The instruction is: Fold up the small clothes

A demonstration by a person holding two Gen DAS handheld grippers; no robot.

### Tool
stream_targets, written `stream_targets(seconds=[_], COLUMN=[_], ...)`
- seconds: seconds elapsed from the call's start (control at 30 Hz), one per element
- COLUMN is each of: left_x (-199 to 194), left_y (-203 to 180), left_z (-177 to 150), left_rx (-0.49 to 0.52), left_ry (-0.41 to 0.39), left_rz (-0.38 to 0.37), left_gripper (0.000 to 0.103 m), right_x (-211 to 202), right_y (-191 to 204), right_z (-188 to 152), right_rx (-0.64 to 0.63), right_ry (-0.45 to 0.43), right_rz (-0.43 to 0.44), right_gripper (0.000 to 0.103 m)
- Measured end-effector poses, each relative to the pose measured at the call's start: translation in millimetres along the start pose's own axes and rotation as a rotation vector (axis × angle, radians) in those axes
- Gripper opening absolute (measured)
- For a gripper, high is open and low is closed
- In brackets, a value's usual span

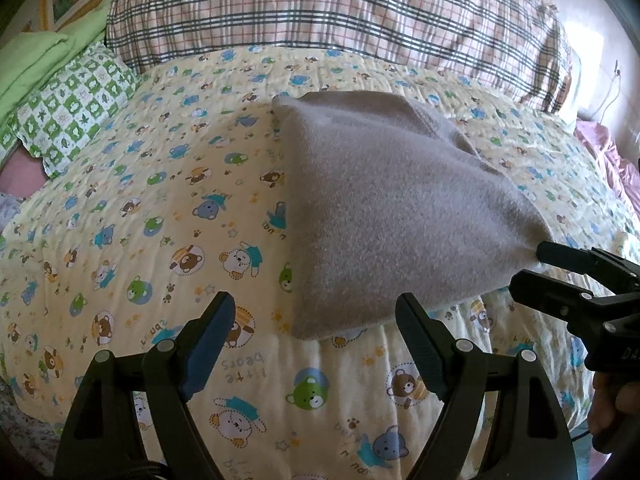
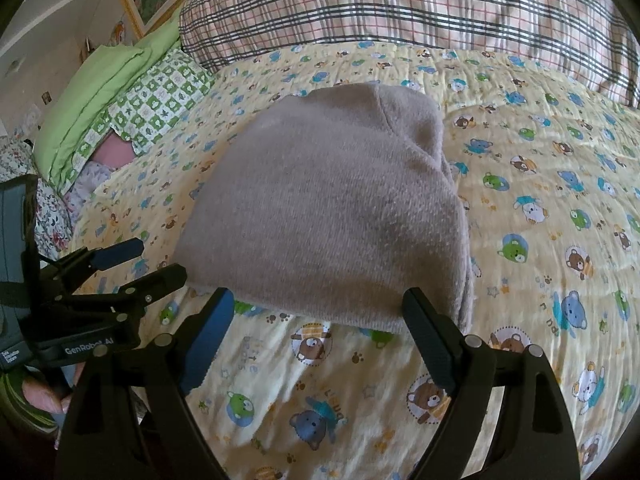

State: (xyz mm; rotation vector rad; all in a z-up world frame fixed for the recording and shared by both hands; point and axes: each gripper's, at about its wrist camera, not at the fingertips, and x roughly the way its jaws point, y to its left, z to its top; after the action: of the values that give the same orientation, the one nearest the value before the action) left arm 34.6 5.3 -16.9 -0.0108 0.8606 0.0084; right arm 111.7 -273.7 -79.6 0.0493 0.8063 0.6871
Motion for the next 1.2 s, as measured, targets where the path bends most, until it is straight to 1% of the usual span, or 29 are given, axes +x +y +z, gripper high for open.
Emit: stream_targets(seconds=[1.2], left_x=[-4], left_y=[-11], left_z=[0], left_rx=[0.018], left_ry=[-0.003], left_rz=[0.000], left_gripper=[0.083], right_x=[-3], right_y=[2], right_z=[3], right_rx=[0.006], right_ry=[-0.009], right_rz=[0.007], right_gripper=[0.087])
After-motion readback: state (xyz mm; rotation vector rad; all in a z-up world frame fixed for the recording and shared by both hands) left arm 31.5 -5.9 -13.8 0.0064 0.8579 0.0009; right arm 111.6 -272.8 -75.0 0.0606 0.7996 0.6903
